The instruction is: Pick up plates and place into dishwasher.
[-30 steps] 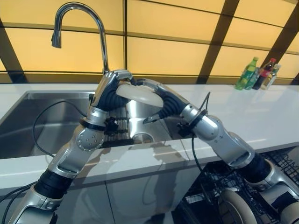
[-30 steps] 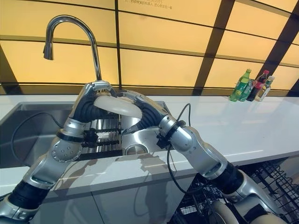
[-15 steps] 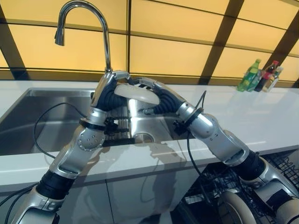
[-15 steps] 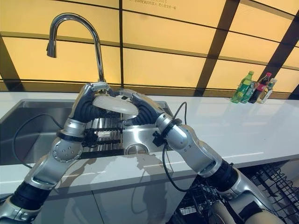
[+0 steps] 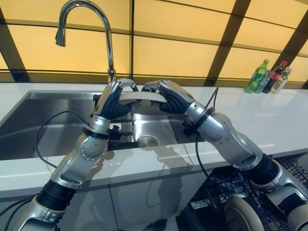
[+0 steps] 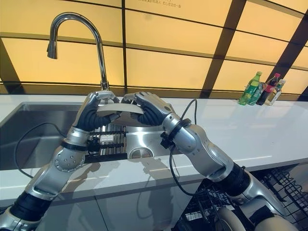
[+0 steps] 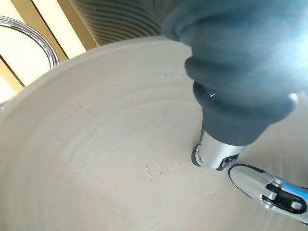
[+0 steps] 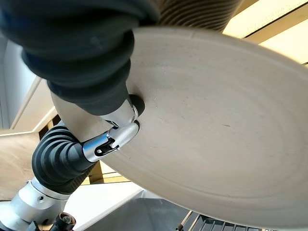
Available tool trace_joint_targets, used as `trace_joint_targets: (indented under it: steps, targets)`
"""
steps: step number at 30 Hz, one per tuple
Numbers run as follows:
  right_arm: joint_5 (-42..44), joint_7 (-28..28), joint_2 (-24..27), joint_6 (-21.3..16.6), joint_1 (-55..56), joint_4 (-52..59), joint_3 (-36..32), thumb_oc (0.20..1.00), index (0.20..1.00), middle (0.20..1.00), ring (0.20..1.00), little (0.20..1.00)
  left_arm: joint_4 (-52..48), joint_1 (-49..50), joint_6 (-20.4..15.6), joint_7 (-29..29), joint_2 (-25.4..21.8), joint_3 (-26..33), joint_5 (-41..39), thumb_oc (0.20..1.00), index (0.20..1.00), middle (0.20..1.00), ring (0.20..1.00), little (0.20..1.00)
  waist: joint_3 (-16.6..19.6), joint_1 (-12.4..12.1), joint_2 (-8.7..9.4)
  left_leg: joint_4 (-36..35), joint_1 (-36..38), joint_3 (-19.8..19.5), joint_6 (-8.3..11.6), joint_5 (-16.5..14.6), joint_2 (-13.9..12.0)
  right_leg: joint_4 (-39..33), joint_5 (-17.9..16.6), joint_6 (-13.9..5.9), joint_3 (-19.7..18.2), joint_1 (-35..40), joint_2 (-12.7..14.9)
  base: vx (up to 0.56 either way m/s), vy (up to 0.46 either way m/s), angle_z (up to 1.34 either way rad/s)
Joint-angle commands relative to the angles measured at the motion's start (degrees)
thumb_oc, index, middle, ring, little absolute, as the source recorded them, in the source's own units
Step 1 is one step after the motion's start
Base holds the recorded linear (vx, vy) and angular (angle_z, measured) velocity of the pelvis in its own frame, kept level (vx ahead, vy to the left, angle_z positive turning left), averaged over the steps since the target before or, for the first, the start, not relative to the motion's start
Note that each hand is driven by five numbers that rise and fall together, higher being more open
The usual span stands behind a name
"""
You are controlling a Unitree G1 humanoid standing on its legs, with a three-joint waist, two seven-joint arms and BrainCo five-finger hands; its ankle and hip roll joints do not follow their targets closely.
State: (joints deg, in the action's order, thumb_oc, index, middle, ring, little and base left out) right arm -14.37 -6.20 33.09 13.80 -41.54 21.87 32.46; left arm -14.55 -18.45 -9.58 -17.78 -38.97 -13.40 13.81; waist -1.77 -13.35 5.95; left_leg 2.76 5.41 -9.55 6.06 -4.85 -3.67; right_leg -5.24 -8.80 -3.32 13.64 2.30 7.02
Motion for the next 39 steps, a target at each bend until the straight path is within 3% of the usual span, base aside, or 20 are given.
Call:
trace_joint_targets:
  steps: [1,9,10,11,12,30,39]
  targets:
    - [-1.64,-0.16,5.10,-0.62,-3.54,4.94,1.14,0.200,0.200,0.200,0.200,0.200,0.90,-4.71,-1.52,-4.37,-0.05,3.87,-1.32,0.200,0.200,0.200,0.200,0.200,1.40,-0.47,-3.68,-7.27,-0.93,0.51,-1.87,5.74,0.40,4.99,10.57,-3.83,1.10,6.52,2.28,0.00,0.000,0.00]
    - [-2.77,2.96,5.34,-1.26,-2.38,4.50,-1.43,0.200,0.200,0.200,0.200,0.200,1.91,-3.77,0.53,-7.04,0.68,5.85,-1.85,0.200,0.200,0.200,0.200,0.200,1.44,-0.33,-3.82,-7.23,-0.92,0.63,-1.67,5.71,0.18,4.93,10.74,-3.63,1.23,6.66,2.03,0.00,0.000,0.00]
    - [-3.12,3.60,5.37,-1.31,-1.80,4.57,-2.26,0.200,0.200,0.200,0.200,0.200,2.32,-3.42,1.17,-7.38,0.84,6.23,-1.94,0.432,0.432,0.432,0.432,0.432,1.41,-0.25,-3.89,-7.22,-0.91,0.68,-1.65,5.71,0.14,4.96,10.76,-3.62,1.21,6.66,1.99,0.00,0.000,0.00]
    - [-3.40,4.09,5.44,-1.12,-1.55,4.56,-2.76,0.200,0.200,0.200,0.200,0.200,2.63,-3.20,1.35,-7.73,0.81,6.42,-2.39,0.799,0.799,0.799,0.799,0.799,1.40,-0.19,-3.92,-7.19,-0.83,0.77,-1.64,5.70,0.11,5.07,10.79,-3.64,1.20,6.68,1.99,0.00,0.000,0.00]
    - [-3.53,4.20,5.45,-1.07,-1.45,4.56,-3.03,0.200,0.200,0.200,0.200,0.200,2.81,-3.09,1.25,-7.78,0.82,6.56,-2.51,1.000,1.000,1.000,1.000,1.000,1.41,-0.17,-3.92,-7.18,-0.80,0.79,-1.64,5.68,0.10,5.09,10.83,-3.62,1.16,6.68,1.98,0.00,0.000,0.00]
    - [-6.06,13.42,10.98,-2.62,6.70,2.38,-14.53,0.200,0.200,0.200,0.200,0.200,5.06,3.68,1.51,-13.55,1.19,14.80,-6.50,1.000,1.000,1.000,1.000,1.000,1.24,1.22,-4.41,-6.94,0.06,2.53,-1.36,5.12,-0.55,5.58,11.31,-3.47,1.13,6.93,1.96,0.00,0.000,0.00]
    - [-6.78,21.38,14.92,-3.95,16.06,-1.73,-26.44,0.200,0.200,0.200,0.200,0.200,6.63,8.61,0.06,-14.63,0.94,19.42,-11.58,1.000,1.000,1.000,1.000,1.000,1.29,4.06,-4.63,-6.86,0.77,4.68,-1.64,4.90,-0.53,4.99,10.23,-3.78,-0.48,6.58,1.97,0.00,0.000,-0.02]
